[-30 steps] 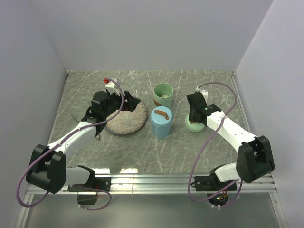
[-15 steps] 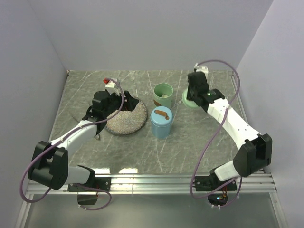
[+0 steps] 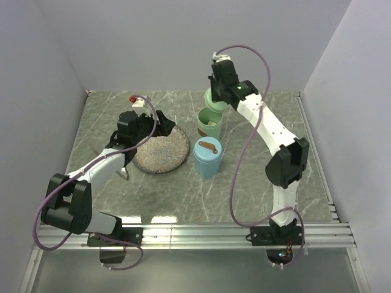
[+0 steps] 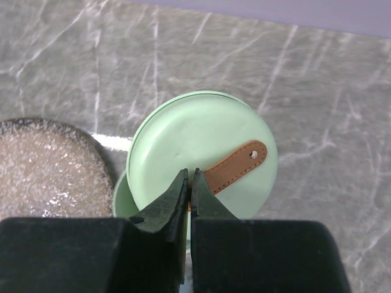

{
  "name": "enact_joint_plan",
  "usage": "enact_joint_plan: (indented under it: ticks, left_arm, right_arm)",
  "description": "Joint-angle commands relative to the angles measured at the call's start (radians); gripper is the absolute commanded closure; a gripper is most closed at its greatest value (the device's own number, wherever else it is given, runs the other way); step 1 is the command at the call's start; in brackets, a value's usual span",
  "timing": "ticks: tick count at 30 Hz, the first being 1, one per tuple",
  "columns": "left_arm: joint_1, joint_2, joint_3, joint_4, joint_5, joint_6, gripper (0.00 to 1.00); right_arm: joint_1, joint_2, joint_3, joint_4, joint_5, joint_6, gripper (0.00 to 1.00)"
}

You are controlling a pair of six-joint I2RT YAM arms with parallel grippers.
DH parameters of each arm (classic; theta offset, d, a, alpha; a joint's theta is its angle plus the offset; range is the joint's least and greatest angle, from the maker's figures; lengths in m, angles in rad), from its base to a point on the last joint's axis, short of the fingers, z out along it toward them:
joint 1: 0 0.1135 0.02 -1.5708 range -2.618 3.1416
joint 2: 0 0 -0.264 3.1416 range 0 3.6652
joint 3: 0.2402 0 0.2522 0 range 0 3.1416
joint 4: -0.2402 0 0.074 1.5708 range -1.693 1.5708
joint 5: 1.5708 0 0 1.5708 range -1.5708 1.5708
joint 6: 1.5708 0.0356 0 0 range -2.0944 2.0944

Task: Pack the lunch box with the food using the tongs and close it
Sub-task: Put the lid back on the lunch box

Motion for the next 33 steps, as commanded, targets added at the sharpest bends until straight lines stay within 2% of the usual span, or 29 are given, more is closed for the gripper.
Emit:
enact_joint_plan:
  ticks: [1,12,33]
  left_arm:
    - [0.016,0.002,0.043,0.038,0.017,-0.007,0.05]
    - [0.036,0.009,0.039,0.05,0.048,-0.012,0.05]
    - [0.068,-0.004,-0.003,0.076,0.09,-0.015,0.05]
  right_arm:
    - [0.023,0.041,0.129,-0.117,-0.024,-0.047,1.0]
    - [0.08,0.055,0.229,-0.261,0.008,-0.068,1.0]
    - [0.089,0.238,0.32,-0.286,-0.047,-0.068,1.0]
